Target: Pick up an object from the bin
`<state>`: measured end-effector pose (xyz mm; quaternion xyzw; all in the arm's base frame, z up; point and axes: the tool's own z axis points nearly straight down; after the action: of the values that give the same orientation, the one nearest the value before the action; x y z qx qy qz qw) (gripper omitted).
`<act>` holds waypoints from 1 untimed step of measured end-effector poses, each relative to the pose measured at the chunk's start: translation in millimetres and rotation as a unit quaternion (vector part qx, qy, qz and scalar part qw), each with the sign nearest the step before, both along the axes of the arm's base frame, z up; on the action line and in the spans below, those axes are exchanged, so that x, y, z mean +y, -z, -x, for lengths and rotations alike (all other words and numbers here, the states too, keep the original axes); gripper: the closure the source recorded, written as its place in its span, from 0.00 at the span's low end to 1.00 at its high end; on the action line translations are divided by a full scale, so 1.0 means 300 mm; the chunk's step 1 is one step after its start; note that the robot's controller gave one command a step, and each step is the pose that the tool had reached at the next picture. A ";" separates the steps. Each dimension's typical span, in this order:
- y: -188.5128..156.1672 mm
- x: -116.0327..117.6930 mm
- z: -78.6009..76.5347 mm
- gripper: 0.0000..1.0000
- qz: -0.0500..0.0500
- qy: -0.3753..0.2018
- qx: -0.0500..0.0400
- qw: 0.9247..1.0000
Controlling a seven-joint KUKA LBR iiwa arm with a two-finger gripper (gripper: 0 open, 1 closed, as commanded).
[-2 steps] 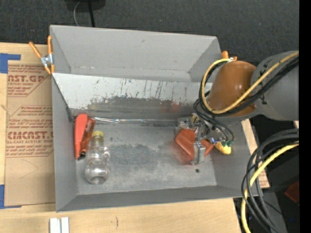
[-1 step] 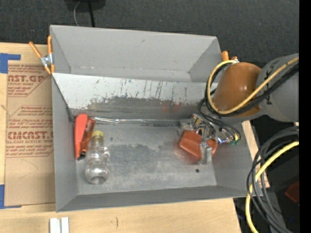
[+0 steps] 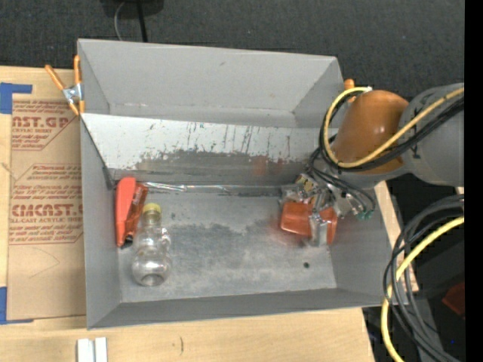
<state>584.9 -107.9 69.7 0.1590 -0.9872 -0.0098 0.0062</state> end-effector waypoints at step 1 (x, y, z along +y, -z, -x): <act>0.000 0.000 0.000 1.00 0.000 0.000 0.000 1.000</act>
Offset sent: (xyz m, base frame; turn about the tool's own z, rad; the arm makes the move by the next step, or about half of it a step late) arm -0.0025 0.0041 0.1716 -0.0305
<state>584.9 -108.0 69.7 0.1590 -0.9872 -0.0099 0.0062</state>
